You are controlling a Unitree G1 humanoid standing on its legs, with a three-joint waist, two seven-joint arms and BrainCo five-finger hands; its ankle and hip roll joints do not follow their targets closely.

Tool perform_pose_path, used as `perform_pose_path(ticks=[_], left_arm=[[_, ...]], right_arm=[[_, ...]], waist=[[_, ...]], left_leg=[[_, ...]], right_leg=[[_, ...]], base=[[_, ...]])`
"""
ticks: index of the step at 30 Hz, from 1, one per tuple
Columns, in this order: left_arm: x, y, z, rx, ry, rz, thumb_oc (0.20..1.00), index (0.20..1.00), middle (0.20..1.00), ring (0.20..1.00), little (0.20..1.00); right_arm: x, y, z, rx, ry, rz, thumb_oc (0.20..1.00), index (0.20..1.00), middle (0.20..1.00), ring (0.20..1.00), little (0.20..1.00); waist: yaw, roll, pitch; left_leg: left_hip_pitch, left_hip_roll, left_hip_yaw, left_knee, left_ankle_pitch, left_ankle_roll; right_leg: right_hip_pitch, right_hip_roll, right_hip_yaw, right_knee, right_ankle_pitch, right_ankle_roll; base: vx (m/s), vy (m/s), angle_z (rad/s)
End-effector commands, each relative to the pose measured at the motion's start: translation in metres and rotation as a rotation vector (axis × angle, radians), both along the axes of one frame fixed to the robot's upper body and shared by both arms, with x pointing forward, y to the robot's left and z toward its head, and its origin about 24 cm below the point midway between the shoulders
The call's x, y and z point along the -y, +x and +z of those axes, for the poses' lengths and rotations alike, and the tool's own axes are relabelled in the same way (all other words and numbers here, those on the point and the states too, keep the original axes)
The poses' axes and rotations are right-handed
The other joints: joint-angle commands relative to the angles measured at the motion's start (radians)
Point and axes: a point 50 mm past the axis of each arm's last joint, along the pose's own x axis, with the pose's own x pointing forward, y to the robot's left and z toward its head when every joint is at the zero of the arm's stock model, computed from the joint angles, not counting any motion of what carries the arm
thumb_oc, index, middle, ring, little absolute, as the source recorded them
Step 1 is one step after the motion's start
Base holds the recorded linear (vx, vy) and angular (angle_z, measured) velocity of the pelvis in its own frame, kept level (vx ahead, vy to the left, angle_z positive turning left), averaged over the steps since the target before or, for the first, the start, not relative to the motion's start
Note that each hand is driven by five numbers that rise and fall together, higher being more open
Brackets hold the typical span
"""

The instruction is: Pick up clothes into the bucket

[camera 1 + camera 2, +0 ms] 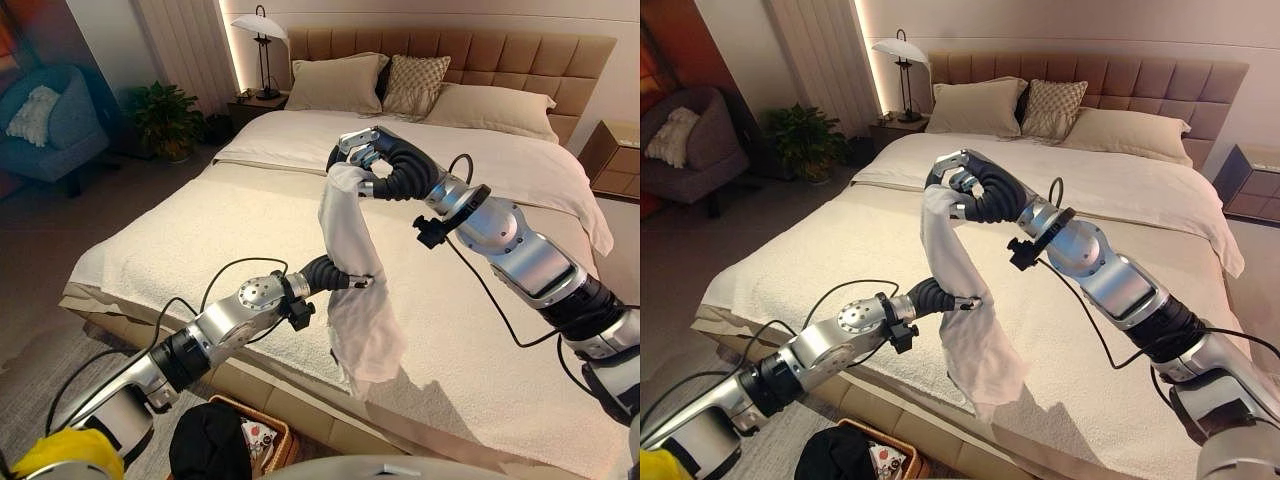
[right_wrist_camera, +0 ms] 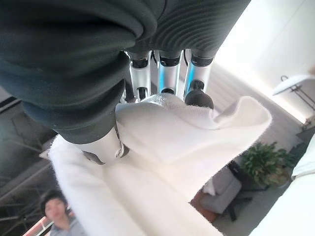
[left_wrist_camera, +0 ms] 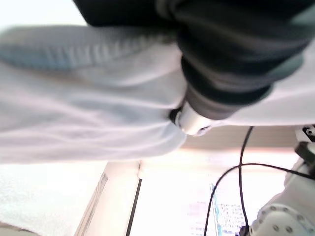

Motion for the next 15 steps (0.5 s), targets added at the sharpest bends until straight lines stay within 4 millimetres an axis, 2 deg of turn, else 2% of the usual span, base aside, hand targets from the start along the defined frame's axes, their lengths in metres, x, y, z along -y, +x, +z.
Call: perform_pose_path(ticks=[1,2,3,4,5,7,11,15], left_arm=[[-0.015,0.016,0.005,0.087,0.015,0.109,0.200,0.200,0.200,0.200,0.200],[-0.015,0.016,0.005,0.086,0.015,0.110,0.200,0.200,0.200,0.200,0.200],[-0.018,0.016,0.004,0.095,0.015,0.137,0.200,0.200,0.200,0.200,0.200],[-0.020,0.017,0.003,0.103,0.022,0.154,0.200,0.200,0.200,0.200,0.200],[-0.028,0.018,0.003,0.131,0.042,0.197,0.200,0.200,0.200,0.200,0.200],[-0.032,0.019,0.005,0.166,0.060,0.221,0.200,0.200,0.200,0.200,0.200],[-0.055,0.023,0.016,0.301,0.155,0.308,0.200,0.200,0.200,0.200,0.200],[-0.076,0.018,0.021,0.351,0.164,0.406,0.200,0.200,0.200,0.200,0.200]], right_arm=[[0.012,0.002,0.031,0.152,0.118,-0.071,0.200,0.200,0.200,0.200,0.200],[0.012,0.002,0.031,0.152,0.118,-0.071,0.200,0.200,0.200,0.200,0.200],[0.016,0.004,0.028,0.150,0.114,-0.098,0.520,0.520,0.520,0.520,0.520],[0.018,0.005,0.027,0.153,0.108,-0.113,0.595,0.595,0.595,0.595,0.595],[0.024,0.008,0.024,0.157,0.102,-0.159,1.000,1.000,1.000,1.000,1.000],[0.029,0.009,0.021,0.159,0.096,-0.190,1.000,1.000,1.000,1.000,1.000],[0.053,0.016,0.009,0.140,0.066,-0.319,1.000,1.000,1.000,1.000,1.000],[0.086,0.021,-0.019,0.046,0.073,-0.478,1.000,1.000,1.000,1.000,1.000]], waist=[[0.025,-0.058,-0.048],[0.025,-0.058,-0.048],[0.026,-0.058,-0.048],[0.028,-0.058,-0.047],[0.030,-0.058,-0.045],[0.033,-0.058,-0.044],[0.041,-0.062,-0.041],[0.049,-0.063,-0.032]], left_leg=[[0.008,-0.045,-0.008,0.041,-0.082,0.029],[0.008,-0.045,-0.008,0.041,-0.082,0.029],[0.008,-0.045,-0.010,0.042,-0.083,0.029],[0.009,-0.045,-0.011,0.042,-0.083,0.029],[0.010,-0.044,-0.013,0.044,-0.084,0.030],[0.011,-0.044,-0.014,0.045,-0.084,0.030],[0.004,-0.045,-0.020,0.052,-0.079,0.031],[0.004,-0.045,-0.027,0.057,-0.080,0.031]], right_leg=[[-0.007,-0.058,-0.028,0.063,-0.013,0.059],[-0.007,-0.058,-0.029,0.063,-0.013,0.059],[-0.005,-0.058,-0.031,0.062,-0.013,0.058],[-0.004,-0.059,-0.032,0.062,-0.014,0.058],[-0.002,-0.058,-0.033,0.062,-0.015,0.056],[-0.001,-0.058,-0.034,0.062,-0.016,0.055],[-0.002,-0.059,-0.038,0.065,-0.013,0.052],[0.002,-0.059,-0.044,0.067,-0.018,0.049]], base=[[0.00,0.000,0.00],[0.01,-0.006,0.05],[0.00,-0.004,0.07],[0.00,-0.012,0.12],[0.00,-0.009,0.11],[0.01,-0.011,0.06],[-0.01,-0.002,0.01],[0.00,-0.003,0.03]])
